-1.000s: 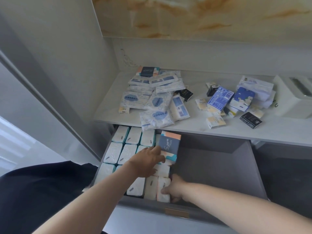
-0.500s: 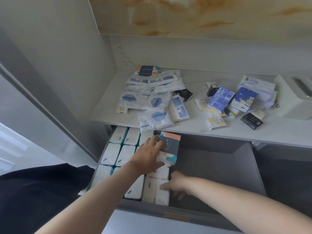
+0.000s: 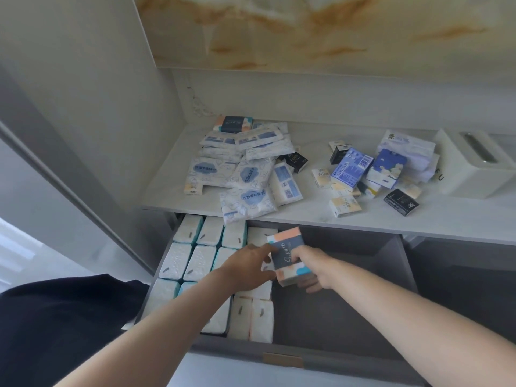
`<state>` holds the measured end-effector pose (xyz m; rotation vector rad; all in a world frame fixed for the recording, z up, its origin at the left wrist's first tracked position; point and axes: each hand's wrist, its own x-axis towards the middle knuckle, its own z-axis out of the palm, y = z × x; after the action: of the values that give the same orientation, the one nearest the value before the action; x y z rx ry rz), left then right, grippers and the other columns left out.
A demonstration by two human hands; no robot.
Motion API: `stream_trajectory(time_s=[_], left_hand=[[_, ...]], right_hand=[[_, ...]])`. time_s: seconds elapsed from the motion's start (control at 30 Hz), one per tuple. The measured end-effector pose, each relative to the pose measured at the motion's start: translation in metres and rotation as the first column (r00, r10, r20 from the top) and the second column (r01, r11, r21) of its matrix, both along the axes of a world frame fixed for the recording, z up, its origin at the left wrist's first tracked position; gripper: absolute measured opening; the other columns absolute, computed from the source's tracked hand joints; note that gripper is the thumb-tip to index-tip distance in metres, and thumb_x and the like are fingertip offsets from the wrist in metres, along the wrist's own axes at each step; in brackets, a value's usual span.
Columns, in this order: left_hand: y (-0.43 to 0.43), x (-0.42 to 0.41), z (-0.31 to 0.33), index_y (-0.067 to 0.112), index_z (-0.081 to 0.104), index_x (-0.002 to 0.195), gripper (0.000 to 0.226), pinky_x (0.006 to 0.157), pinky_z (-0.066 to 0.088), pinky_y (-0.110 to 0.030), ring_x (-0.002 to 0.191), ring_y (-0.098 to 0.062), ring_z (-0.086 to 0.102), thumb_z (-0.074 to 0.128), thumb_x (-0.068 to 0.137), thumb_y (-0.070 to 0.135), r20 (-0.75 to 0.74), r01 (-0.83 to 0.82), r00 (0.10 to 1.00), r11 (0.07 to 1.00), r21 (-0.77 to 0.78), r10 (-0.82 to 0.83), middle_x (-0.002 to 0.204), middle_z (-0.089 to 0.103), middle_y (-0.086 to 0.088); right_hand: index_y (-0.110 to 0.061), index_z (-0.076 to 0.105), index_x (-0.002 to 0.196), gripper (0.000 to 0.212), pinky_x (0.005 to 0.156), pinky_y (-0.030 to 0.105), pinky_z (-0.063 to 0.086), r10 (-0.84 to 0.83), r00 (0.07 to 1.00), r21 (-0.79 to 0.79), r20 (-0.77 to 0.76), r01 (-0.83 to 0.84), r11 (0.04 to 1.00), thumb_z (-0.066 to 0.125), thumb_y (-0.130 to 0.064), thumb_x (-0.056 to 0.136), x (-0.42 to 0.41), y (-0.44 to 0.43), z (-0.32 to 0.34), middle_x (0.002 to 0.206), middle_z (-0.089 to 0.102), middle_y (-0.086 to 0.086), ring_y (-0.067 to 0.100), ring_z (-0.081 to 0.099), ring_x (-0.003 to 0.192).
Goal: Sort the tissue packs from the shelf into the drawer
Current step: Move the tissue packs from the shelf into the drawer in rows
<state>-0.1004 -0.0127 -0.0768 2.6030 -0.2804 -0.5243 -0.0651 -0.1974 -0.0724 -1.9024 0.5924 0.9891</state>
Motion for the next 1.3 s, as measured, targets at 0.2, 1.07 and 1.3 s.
stream_trajectory(time_s=[0.2, 1.07, 1.3], left_hand=[[-0.003, 0.001, -0.014, 0.046, 0.015, 0.151, 0.059, 0.116, 0.022, -0.052, 0.147, -0.036, 0.009, 0.040, 0.098, 0.055, 0.072, 0.338, 0.903, 0.803, 0.491, -0.424, 0.163, 0.009, -0.006], [0.005, 0.041, -0.031, 0.029, 0.019, 0.152, 0.080, 0.121, 0.002, -0.053, 0.144, -0.027, 0.026, 0.053, 0.088, 0.062, 0.068, 0.185, 0.961, 0.808, 0.560, -0.267, 0.159, 0.020, -0.004], [0.005, 0.040, -0.012, 0.026, 0.024, 0.152, 0.070, 0.119, 0.014, -0.047, 0.141, -0.026, 0.032, 0.053, 0.093, 0.050, 0.052, 0.202, 0.964, 0.845, 0.496, -0.261, 0.157, 0.031, -0.003]], right_hand=[[-0.013, 0.056, 0.112, 0.040, 0.067, 0.035, 0.052, 0.028, 0.996, -0.281, 0.081, -0.005, 0.960, 0.066, -0.036, 0.080, -0.002, -0.029, -0.002, 0.090, 0.063, 0.009, 0.026, 0.064, 0.081], [-0.014, 0.047, 0.133, 0.042, 0.069, 0.044, 0.062, -0.208, 0.966, 0.109, 0.151, 0.193, 0.975, 0.059, -0.033, 0.097, 0.031, 0.019, -0.056, 0.119, 0.060, 0.011, 0.031, 0.062, 0.104], [-0.022, 0.046, 0.138, 0.044, 0.084, 0.038, 0.048, 0.133, 0.979, -0.039, 0.157, -0.129, 0.991, 0.051, -0.038, 0.097, 0.027, 0.008, -0.030, 0.126, 0.056, 0.005, 0.025, 0.052, 0.110]])
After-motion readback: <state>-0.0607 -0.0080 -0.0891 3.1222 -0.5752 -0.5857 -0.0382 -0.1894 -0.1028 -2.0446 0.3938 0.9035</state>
